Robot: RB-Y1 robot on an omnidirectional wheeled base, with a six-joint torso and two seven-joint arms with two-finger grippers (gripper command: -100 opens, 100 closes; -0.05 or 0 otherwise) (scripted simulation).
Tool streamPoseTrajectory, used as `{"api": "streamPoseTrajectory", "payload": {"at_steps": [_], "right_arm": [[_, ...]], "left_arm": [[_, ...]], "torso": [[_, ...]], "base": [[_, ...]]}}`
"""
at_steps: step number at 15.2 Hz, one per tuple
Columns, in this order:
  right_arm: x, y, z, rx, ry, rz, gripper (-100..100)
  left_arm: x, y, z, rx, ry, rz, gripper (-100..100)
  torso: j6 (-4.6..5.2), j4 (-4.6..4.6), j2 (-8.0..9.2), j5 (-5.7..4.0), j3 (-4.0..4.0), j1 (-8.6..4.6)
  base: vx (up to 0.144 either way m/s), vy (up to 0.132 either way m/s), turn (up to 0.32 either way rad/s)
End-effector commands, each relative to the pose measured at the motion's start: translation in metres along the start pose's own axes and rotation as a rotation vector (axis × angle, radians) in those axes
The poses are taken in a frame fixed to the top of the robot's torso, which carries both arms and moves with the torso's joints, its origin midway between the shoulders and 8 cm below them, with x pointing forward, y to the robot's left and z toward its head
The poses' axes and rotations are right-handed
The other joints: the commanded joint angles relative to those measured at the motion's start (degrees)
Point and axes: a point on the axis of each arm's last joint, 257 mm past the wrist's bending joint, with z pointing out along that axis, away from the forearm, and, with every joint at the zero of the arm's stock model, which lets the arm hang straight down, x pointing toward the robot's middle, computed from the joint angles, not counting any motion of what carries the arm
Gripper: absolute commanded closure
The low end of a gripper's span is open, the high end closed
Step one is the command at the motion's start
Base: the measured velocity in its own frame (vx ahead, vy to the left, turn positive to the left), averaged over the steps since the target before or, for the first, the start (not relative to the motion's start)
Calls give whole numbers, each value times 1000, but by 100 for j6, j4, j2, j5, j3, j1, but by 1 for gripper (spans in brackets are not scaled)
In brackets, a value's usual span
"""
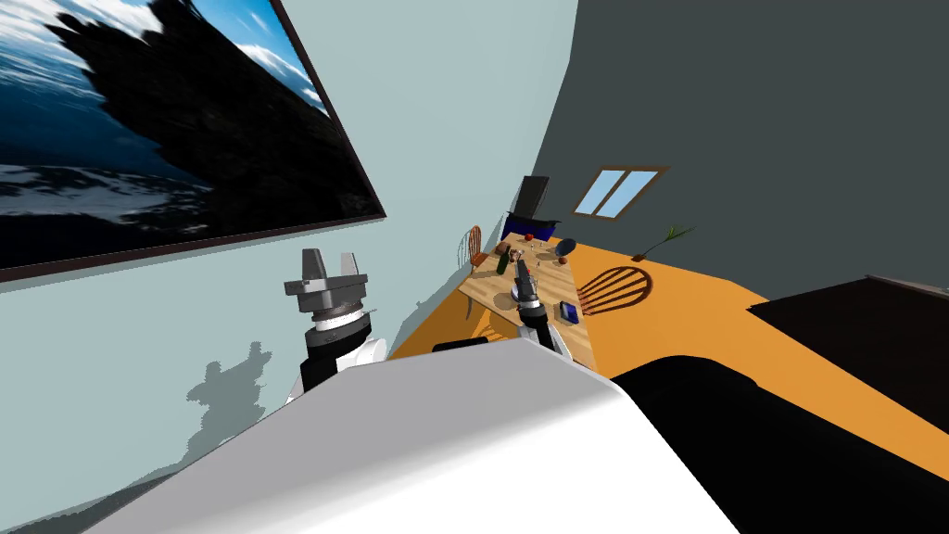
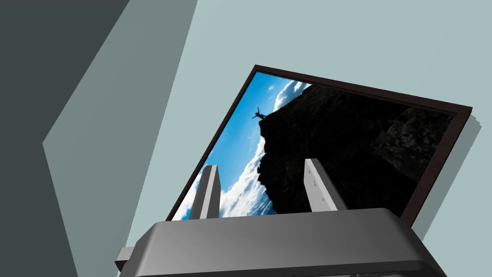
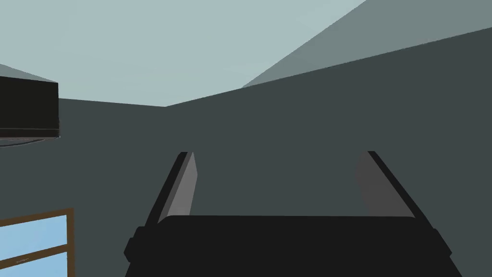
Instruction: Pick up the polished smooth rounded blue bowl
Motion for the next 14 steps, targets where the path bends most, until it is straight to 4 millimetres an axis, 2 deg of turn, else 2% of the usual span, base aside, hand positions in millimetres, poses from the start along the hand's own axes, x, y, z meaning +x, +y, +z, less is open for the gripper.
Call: {"api": "streamPoseTrajectory", "payload": {"at_steps": [1, 2, 3, 4, 5, 6, 7, 8, 9, 11, 12, 13, 14], "right_arm": [[6, -17, -6, 26, 54, -30, -100], [7, -17, -6, 22, 69, -37, -100], [13, -30, -11, 45, 103, -57, -100], [13, -30, -12, 41, 118, -65, -100], [19, -44, -18, 65, 154, -87, -100], [19, -44, -18, 61, 170, -95, -100], [24, -59, -26, 88, 205, -118, -100], [25, -59, -26, 83, 223, -128, -100], [29, -74, -35, 112, 260, -152, -100], [30, -75, -36, 106, 279, -162, -100], [33, -91, -46, 134, 329, -195, -100], [33, -91, -46, 132, 336, -199, -100], [36, -106, -56, 154, 381, -231, -100]], "left_arm": [[0, 0, 0, 0, 0, 0, 0], [0, 0, 0, 0, 0, 0, 0], [0, 0, 0, 0, 0, 0, 0], [0, 0, 0, 0, 0, 0, 0], [0, 0, 0, 0, 0, 0, 0], [0, 0, 0, 0, 0, 0, 0], [0, 0, 0, 0, 0, 0, 0], [0, 0, 0, 0, 0, 0, 0], [0, 0, 0, 0, 0, 0, 0], [0, 0, 0, 0, 0, 0, 0], [0, 0, 0, 0, 0, 0, 0], [0, 0, 0, 0, 0, 0, 0], [0, 0, 0, 0, 0, 0, 0]], "torso": [[0, 0, 0, 0, 0, 0], [-1, 0, 0, 0, 0, -1], [-1, 0, 1, 0, 0, 0], [-1, 0, 1, 0, 1, 0], [0, 0, 2, 0, 1, 0], [-2, 0, 2, 0, 1, 0], [0, 0, 3, 0, 1, -1], [-1, 0, 3, 0, 2, -2], [0, 1, 4, 0, 2, -3], [0, 1, 5, 0, 3, -4], [1, 1, 5, -1, 3, -5], [-1, 1, 5, -1, 3, -5], [0, 1, 6, -1, 3, -5]], "base": [[9, 36, 82], [5, 36, 67], [3, 41, 83], [4, 38, 69], [4, 38, 107], [2, 33, 94], [2, 34, 109], [2, 30, 80], [-1, 29, 89], [-1, 24, 59], [-1, 25, 83], [-2, 26, 93], [-2, 36, 132]]}}
